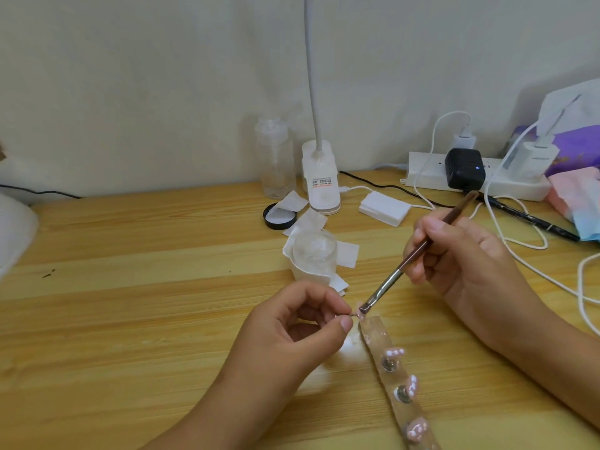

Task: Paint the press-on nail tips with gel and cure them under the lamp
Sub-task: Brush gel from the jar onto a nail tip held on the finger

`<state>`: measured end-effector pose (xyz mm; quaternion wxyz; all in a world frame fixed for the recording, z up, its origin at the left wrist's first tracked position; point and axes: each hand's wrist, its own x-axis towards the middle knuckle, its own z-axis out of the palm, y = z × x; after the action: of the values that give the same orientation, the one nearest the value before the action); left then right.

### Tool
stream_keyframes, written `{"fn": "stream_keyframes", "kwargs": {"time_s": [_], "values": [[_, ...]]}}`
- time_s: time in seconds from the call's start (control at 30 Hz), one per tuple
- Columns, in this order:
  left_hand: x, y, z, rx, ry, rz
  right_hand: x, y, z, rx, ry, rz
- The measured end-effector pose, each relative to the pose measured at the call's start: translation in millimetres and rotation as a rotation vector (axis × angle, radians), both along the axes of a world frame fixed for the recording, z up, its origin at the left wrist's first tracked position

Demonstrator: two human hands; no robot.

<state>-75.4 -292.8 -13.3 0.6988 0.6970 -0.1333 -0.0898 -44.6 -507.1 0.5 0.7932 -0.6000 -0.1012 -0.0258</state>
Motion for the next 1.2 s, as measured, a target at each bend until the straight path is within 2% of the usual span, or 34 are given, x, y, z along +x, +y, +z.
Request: {"fn": "stream_keyframes", "kwargs": {"time_s": [0.17,0.37,0.6,0.7,0.8,1.0,1.2], "values": [[-0.7,-1.3,1.3,0.002,0.011,0.0,-0.9,1.3,-0.9,-0.046,-0.02,-0.003],[-1.1,-1.8,2.9,0.012,0.007,0.005,3.6,-0.4,-2.9,-0.058,-0.018,-0.108],[-1.2,-2.2,4.9,0.014,0.016,0.001,2.8,-0.6,-4.0,-0.002,-0.03,-0.005],[-1.2,-1.9,4.6,0.012,0.016,-0.004,4.1,0.4,-5.2,-0.047,-0.014,-0.081],[-1.7,-1.1,4.0,0.011,0.023,0.0,4.9,-0.4,-4.9,-0.011,-0.011,-0.122],[-1.2,-1.6,4.6,0.013,0.027,-0.007,3.7,0.7,-4.1,0.024,-0.026,-0.016],[-1.2,-0.5,4.6,-0.003,0.036,-0.007,6.4,-0.8,-7.2,-0.015,-0.009,-0.123]]}}
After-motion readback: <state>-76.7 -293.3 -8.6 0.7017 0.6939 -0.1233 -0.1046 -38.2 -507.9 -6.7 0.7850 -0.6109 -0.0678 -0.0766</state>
